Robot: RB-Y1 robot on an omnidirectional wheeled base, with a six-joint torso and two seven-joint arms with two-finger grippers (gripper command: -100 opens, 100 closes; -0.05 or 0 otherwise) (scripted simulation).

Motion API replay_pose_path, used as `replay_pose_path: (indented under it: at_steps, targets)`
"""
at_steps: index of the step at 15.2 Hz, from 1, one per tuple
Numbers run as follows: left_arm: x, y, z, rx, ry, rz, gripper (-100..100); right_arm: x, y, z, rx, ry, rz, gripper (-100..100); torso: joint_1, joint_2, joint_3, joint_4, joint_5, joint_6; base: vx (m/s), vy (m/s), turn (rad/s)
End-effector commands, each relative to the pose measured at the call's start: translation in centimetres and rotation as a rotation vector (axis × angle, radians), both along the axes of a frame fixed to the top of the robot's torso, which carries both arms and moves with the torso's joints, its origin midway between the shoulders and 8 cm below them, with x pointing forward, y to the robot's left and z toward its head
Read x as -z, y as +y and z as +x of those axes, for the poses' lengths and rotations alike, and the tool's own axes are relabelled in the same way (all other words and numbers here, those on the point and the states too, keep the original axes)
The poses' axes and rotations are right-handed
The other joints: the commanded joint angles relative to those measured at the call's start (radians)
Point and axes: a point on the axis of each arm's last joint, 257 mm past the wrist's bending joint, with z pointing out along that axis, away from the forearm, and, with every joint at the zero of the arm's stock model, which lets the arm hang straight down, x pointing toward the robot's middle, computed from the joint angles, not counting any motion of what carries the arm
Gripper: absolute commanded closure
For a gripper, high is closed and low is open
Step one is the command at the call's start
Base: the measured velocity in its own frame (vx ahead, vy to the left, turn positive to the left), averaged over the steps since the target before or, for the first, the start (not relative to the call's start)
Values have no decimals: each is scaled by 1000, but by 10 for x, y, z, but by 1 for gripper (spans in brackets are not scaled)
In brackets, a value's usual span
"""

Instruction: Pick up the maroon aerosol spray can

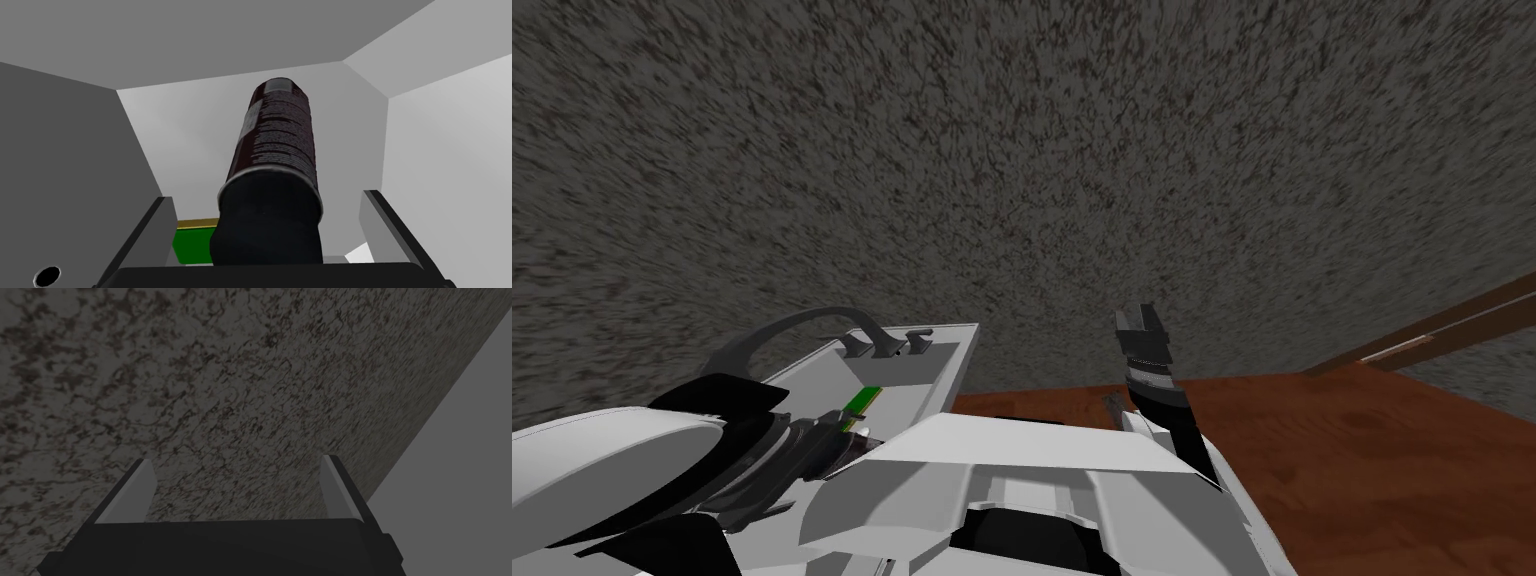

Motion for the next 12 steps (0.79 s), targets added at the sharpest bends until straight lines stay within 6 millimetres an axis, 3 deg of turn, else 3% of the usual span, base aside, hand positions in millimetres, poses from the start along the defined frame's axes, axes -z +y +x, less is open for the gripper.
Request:
replay_pose_path:
  at_steps: [1,6,7,8,12]
  targets:
    - [0,0,0,0,0,0,-100,0,0,0,0,0,0,0,0,0,0,0,0,0,9,31,-31]
    - [23,15,-9,-29,2,3,-100,0,0,0,0,0,0,0,-5,2,1,1,-1,0,-12,-25,-81]
    - [19,12,-8,-25,4,2,-100,0,0,0,0,0,0,0,-6,3,2,1,-1,0,-11,-22,-31]
    - [20,12,-8,-25,2,2,100,0,0,0,0,0,0,0,-5,2,1,1,-1,0,-4,-7,2]
    - [20,12,-9,-24,4,2,100,0,0,0,0,0,0,0,-4,2,1,1,-1,0,0,0,0]
